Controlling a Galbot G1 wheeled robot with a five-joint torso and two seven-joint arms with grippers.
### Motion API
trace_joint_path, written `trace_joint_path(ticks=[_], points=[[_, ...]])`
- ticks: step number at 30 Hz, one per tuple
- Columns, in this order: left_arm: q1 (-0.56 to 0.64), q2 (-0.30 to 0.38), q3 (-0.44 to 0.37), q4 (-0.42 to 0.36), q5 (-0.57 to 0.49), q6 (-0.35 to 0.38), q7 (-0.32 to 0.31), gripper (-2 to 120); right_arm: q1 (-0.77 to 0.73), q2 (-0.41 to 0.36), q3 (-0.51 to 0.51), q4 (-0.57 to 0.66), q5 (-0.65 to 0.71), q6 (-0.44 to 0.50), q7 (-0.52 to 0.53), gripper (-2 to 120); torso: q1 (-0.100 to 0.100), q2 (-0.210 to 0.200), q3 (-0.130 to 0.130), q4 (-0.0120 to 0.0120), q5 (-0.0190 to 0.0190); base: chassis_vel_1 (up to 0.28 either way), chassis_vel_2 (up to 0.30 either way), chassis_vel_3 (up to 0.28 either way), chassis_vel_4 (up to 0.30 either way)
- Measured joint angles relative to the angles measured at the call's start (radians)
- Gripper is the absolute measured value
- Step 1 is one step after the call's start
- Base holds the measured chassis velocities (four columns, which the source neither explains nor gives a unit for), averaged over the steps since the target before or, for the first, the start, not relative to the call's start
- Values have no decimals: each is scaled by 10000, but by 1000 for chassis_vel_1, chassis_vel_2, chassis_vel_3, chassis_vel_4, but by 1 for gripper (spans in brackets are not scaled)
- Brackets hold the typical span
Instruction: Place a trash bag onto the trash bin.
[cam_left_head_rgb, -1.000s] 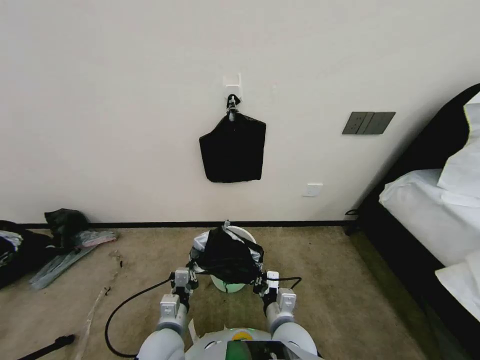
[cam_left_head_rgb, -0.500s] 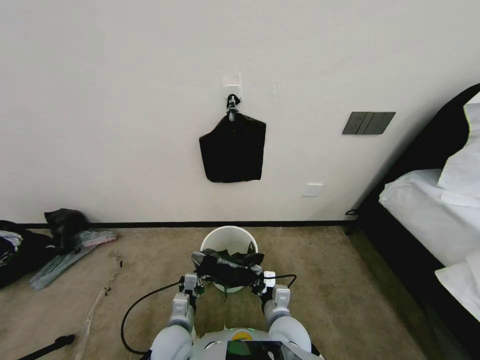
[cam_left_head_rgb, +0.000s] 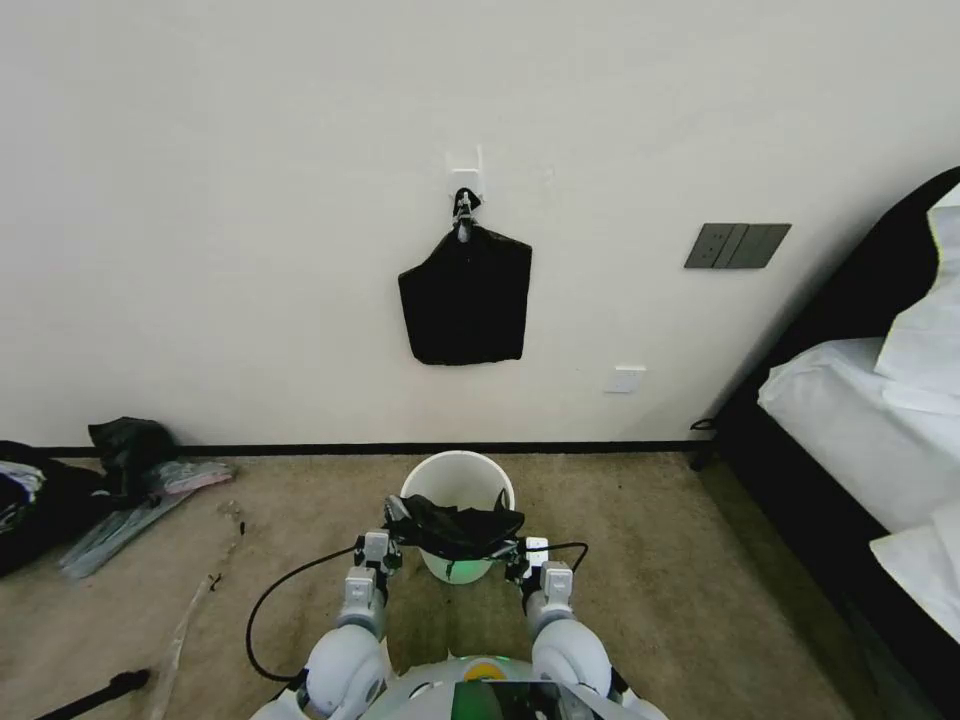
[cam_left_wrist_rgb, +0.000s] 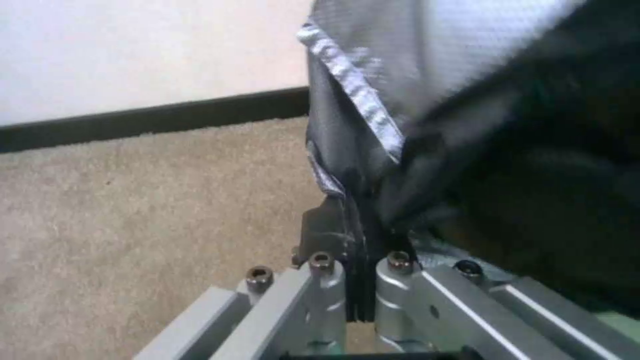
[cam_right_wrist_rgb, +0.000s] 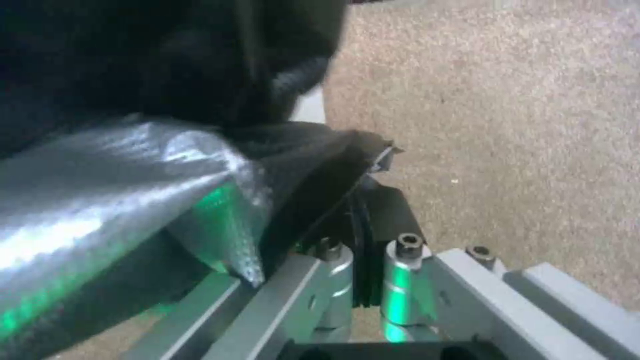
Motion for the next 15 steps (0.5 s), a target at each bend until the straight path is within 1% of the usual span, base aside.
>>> trace_joint_path(ticks=[1,3,4,6,7,8,9,10,11,13,14,15], points=[[94,-21,-9,-70,18,36,6,7,-42,-35,-26,95,-37,-7,-26,7,-1,0,0,2,0,0,0,0,0],[129,-21,-19,-97,27,58,7,8,-64,-52,-31,134,-48,-11,-40,8,0,0,0,1,0,0,0,0,0],[360,50,-154,-285,82,235,22,18,-259,-174,-44,403,-104,-40,-105,17,0,0,0,-1,0,0,0,0,0],[613,159,-347,-470,146,303,114,27,-478,-282,-41,645,-311,-41,-181,25,0,0,0,0,-1,0,0,0,0],[613,159,-347,-470,146,303,114,27,-478,-282,-41,645,-311,-41,-181,25,0,0,0,0,-1,0,0,0,0],[800,239,-494,-594,193,313,241,33,-635,-341,-35,824,-434,-32,-231,32,0,0,-1,-1,0,0,0,0,0],[924,282,-583,-670,211,317,299,34,-718,-374,-30,921,-471,-28,-250,34,0,0,-1,0,1,0,0,0,0],[1029,302,-661,-738,222,318,330,39,-801,-414,-29,1012,-501,-27,-268,38,0,0,-1,1,1,0,0,0,0],[1209,341,-811,-872,238,320,367,47,-973,-522,-25,1187,-600,-18,-317,45,0,0,0,1,-1,0,0,0,0],[1248,351,-851,-908,246,320,372,48,-1018,-553,-22,1229,-638,-12,-332,46,0,0,-1,1,-1,0,0,0,0],[1378,385,-985,-1047,262,316,395,53,-1186,-674,-6,1371,-799,35,-420,53,0,1,-1,0,-1,0,0,0,0],[1378,385,-985,-1047,262,316,395,53,-1186,-674,-6,1371,-799,35,-420,53,0,1,-1,0,-1,0,0,0,0]])
